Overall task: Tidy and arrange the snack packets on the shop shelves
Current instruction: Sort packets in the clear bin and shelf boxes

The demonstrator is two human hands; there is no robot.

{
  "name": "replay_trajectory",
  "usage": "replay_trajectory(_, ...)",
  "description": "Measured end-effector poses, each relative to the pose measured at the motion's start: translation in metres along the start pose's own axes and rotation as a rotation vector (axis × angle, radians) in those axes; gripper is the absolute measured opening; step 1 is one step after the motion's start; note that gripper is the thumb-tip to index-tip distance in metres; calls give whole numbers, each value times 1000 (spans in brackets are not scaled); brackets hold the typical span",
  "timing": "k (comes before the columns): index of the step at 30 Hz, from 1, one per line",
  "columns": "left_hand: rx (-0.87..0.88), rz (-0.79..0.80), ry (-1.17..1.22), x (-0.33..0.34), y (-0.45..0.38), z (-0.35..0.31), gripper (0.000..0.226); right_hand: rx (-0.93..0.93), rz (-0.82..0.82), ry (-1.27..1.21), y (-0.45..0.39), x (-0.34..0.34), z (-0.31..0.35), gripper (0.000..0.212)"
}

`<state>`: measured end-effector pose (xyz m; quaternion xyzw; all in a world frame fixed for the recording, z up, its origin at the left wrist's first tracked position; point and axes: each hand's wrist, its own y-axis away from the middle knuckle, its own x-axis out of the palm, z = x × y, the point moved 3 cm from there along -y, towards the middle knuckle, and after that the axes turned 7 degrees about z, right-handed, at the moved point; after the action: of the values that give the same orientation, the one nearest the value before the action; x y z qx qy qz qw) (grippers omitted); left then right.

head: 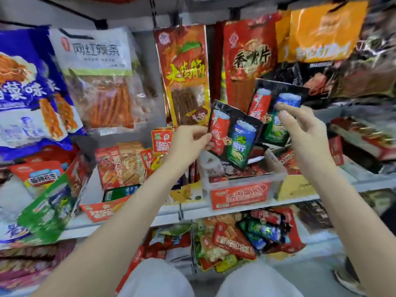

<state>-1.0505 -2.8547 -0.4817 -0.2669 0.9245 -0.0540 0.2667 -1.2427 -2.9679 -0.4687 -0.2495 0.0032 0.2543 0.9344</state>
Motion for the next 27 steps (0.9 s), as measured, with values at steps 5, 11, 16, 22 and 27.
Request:
replay_trajectory(5,-43,-4,-38,17,-7,4,13,156,161,-55,8,22,-20,29)
replay_trajectory(11,-84,185,-110,28,-19,-10,52,-17,31,47,-5,8,-14,34)
replay_trajectory(16,-135,423,202,35,-26,-10,42,-128,194,181,-16,-2,-6,63)
replay_trajectory(22,211,117,-283,42,-35,-25,30,-174,326,818,-46,-5,11,38)
replay_trajectory(27,200,215,-301,45,-41,-13,22,-229,287,955,-60,-6,15,23)
